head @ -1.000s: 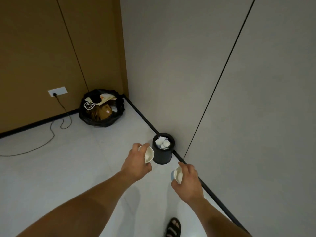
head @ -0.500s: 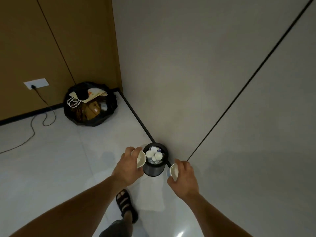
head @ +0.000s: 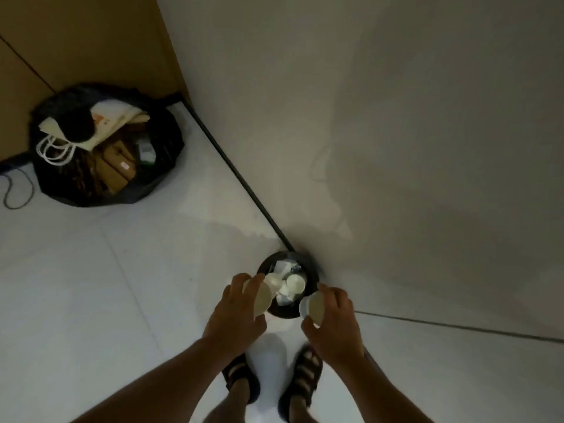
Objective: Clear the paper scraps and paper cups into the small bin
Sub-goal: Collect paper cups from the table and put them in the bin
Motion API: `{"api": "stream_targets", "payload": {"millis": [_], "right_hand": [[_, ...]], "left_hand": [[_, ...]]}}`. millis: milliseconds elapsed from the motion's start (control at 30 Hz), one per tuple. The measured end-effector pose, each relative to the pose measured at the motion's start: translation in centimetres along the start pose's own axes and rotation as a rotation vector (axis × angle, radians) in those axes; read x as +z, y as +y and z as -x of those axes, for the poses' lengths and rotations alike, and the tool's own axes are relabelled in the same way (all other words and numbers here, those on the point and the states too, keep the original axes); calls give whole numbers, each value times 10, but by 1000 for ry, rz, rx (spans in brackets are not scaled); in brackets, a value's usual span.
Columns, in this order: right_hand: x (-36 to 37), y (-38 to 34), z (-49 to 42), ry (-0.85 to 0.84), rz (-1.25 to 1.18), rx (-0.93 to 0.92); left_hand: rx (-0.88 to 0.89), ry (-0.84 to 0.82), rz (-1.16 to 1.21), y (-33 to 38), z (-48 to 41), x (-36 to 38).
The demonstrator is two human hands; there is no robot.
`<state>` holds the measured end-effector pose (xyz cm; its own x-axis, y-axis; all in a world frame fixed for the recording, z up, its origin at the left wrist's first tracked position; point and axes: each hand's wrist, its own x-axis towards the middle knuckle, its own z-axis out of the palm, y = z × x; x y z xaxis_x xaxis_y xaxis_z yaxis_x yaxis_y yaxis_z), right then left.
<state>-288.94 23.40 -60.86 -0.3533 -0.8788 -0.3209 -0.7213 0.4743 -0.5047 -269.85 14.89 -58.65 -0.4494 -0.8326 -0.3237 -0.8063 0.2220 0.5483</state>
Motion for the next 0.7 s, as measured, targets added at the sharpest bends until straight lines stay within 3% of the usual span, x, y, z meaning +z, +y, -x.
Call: {"api": "stream_targets", "payload": {"millis": [367, 533, 700], "right_hand": [[181, 123, -142, -56, 72, -101], [212, 153, -166, -125, 173, -198], [216, 168, -178, -13, 345, -324]], "left_hand": [[-16, -18, 32, -94, -137, 200], [-8, -63, -12, -120, -152, 243], [35, -47, -183, -130, -156, 263]]}}
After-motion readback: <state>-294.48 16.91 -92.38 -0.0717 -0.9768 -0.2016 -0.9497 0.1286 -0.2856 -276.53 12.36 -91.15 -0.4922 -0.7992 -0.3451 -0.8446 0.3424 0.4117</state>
